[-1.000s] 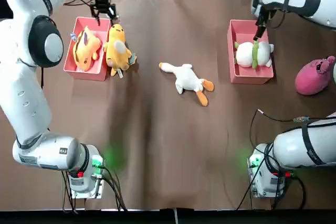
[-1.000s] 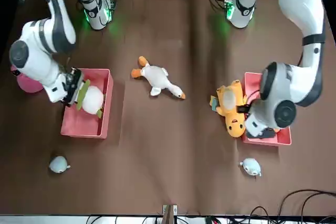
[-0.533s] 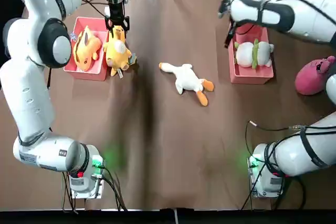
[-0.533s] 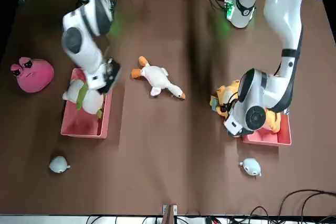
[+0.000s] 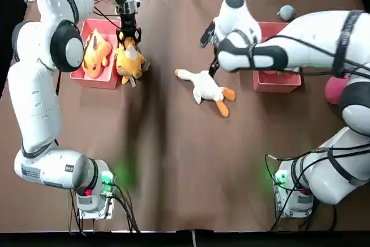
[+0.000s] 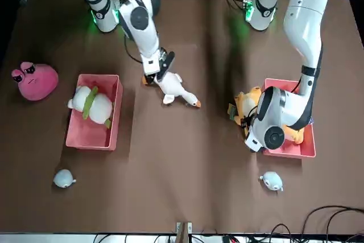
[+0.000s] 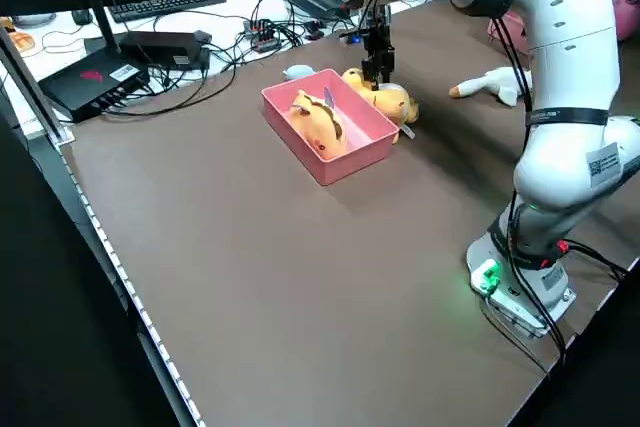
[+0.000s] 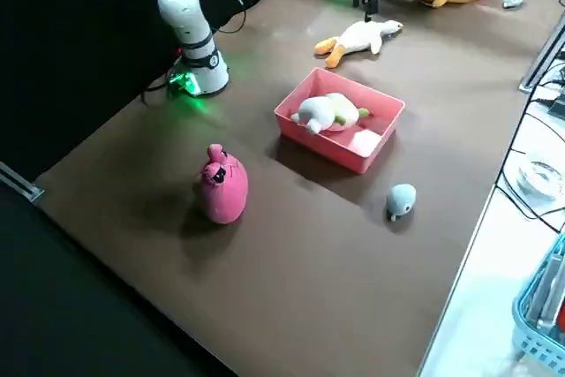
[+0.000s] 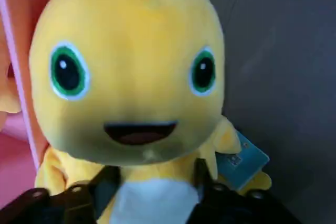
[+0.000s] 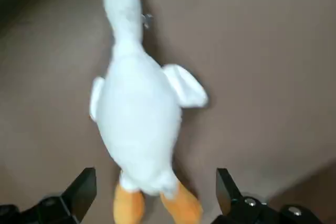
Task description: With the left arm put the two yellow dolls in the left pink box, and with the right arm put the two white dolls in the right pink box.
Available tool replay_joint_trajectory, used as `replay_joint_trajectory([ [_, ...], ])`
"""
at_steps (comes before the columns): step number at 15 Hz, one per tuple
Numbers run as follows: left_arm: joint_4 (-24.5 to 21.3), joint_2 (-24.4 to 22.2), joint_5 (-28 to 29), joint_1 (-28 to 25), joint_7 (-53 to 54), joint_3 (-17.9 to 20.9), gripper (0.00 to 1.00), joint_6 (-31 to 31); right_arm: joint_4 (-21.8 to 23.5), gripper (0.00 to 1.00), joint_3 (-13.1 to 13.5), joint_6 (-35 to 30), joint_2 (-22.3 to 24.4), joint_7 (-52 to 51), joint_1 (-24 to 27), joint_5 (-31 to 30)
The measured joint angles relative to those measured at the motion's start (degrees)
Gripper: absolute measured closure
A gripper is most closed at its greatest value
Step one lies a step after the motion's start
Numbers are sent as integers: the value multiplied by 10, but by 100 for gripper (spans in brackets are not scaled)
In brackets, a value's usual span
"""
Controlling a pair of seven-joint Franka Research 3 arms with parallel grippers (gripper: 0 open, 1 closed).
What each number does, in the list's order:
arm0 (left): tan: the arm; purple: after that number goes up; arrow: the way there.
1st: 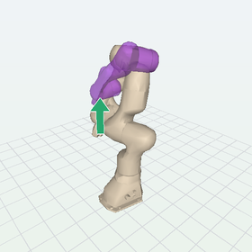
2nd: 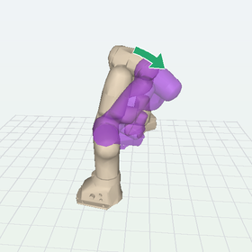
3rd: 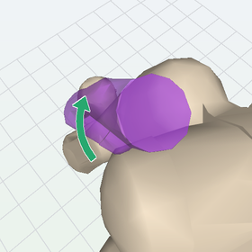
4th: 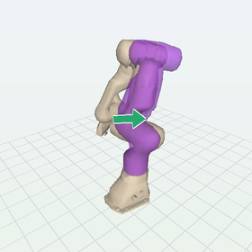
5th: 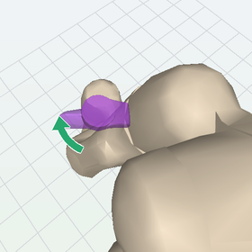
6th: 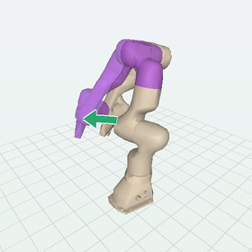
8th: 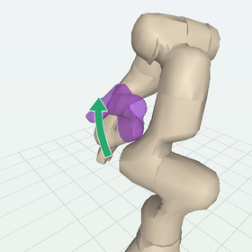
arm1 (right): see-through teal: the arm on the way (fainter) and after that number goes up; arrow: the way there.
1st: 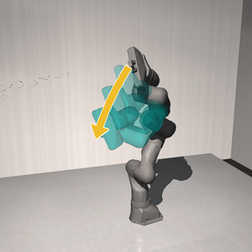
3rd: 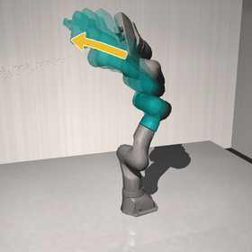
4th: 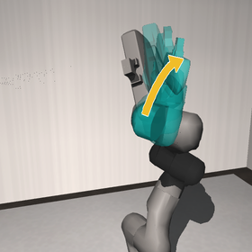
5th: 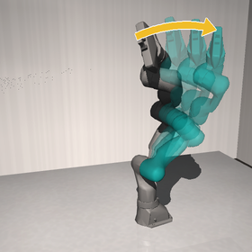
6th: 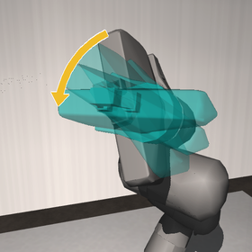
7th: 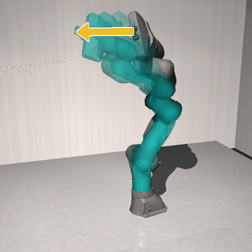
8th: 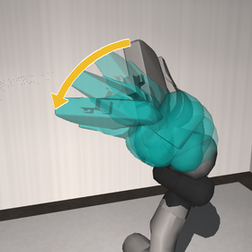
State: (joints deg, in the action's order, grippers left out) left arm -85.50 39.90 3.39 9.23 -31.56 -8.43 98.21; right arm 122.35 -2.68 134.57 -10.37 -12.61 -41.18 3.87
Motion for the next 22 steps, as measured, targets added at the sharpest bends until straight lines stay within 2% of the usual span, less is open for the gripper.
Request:
replay_joint_trajectory([
  [2,0,1,0,-1,0,0,50,-1,1,0,1,53,-32,6,-18,0],
  [5,1,1,15,1,0,0,74,-2,1,0,2,103,-75,6,-34,-1],
  [6,1,1,19,1,0,-1,85,-2,1,0,2,121,-87,6,-38,-1],
  [7,3,1,21,2,0,-2,89,-4,1,0,2,135,-98,6,-41,-1],
  [10,11,-1,23,6,-1,-4,89,-32,1,0,3,155,-121,6,-45,-5],
  [11,13,-3,23,6,-2,-4,89,-38,1,7,3,160,-123,6,-45,-7],
  [14,17,-25,23,8,-2,-9,89,-60,1,38,4,164,-124,6,-45,-7],
  [19,23,-105,39,17,2,-11,89,-114,1,79,6,163,-122,6,-45,-8],
  [20,23,-118,56,15,14,-10,89,-122,0,83,7,156,-120,6,-45,-8],
  [22,23,-134,82,-1,58,-7,89,-138,-3,84,12,128,-105,7,-44,-8],
])
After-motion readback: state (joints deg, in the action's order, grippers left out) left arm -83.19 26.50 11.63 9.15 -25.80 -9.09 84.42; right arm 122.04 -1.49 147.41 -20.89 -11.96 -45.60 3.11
